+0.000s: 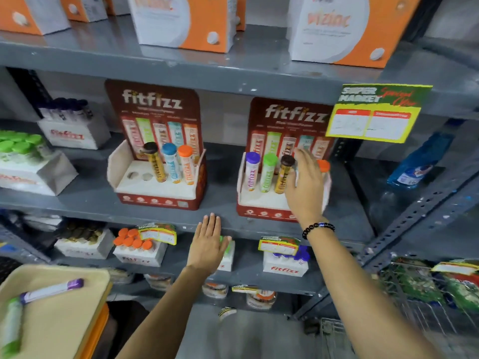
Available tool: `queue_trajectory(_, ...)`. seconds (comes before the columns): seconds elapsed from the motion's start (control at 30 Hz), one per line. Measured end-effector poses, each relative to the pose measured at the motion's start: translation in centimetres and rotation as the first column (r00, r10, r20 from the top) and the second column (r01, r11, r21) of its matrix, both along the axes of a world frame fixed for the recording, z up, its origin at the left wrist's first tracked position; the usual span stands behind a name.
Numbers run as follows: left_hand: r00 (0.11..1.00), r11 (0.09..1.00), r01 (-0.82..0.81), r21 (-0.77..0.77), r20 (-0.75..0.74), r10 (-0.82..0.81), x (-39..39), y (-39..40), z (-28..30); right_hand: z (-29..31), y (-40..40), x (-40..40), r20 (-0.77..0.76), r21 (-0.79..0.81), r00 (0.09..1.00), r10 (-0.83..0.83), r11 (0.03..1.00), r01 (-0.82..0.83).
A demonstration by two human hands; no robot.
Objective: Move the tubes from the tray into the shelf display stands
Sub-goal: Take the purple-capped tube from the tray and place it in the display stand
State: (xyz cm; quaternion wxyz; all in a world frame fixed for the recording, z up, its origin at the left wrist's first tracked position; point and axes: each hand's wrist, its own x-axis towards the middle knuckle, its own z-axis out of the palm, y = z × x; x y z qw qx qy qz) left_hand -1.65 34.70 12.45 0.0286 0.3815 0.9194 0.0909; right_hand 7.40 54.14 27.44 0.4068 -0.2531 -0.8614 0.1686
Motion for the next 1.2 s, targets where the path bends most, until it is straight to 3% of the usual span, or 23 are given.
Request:
queue_trajectory(0.13,0.993,0.990,-0.117,0.083,0.041,0.114,-0.2,-6.3,-0.1,-0.9,-7.2,-4.6,0.085,0.088,0.962,0.259,0.960,-0.266)
queue_trajectory(0.33,0.920,0.916,-0.391,0.089,0.053,0.387,-1.7,-19.4,-0.4,-3.8,-20.4,-11.6,0.251,0.146,0.793,0.555,0.788,-0.598)
queue_trajectory(0.53,0.754,0.752,-0.656,0.065,0.076,0.652,-0.5,-30.5,-3.4,-9.0,-32.8,-16.5,0.441,0.202,0.532,0.723,0.497,-0.844)
queue_trajectory(0.73,0.527,0.540,-0.841,-0.030,0.184,0.830,2.0,-35.2,-7.9,-15.6,-40.2,-20.0,0.631,-0.056,0.214,0.746,0.318,-0.946)
queue_trajectory(0.9,0.379,0.416,-0.906,-0.081,0.286,0.880,1.5,-35.2,-12.5,-21.6,-44.6,-23.8,0.731,-0.195,0.035,0.682,0.258,-0.946)
queue_trajectory(1.1,0.257,0.320,-0.938,-0.135,0.351,0.901,0.9,-34.7,-16.2,-26.6,-49.7,-28.3,0.716,-0.357,0.011,0.698,0.380,-0.853)
queue_trajectory(1.2,0.236,0.303,-0.940,-0.159,0.341,0.910,1.3,-34.8,-17.5,-28.5,-51.3,-30.0,0.724,-0.362,0.003,0.689,0.385,-0.849)
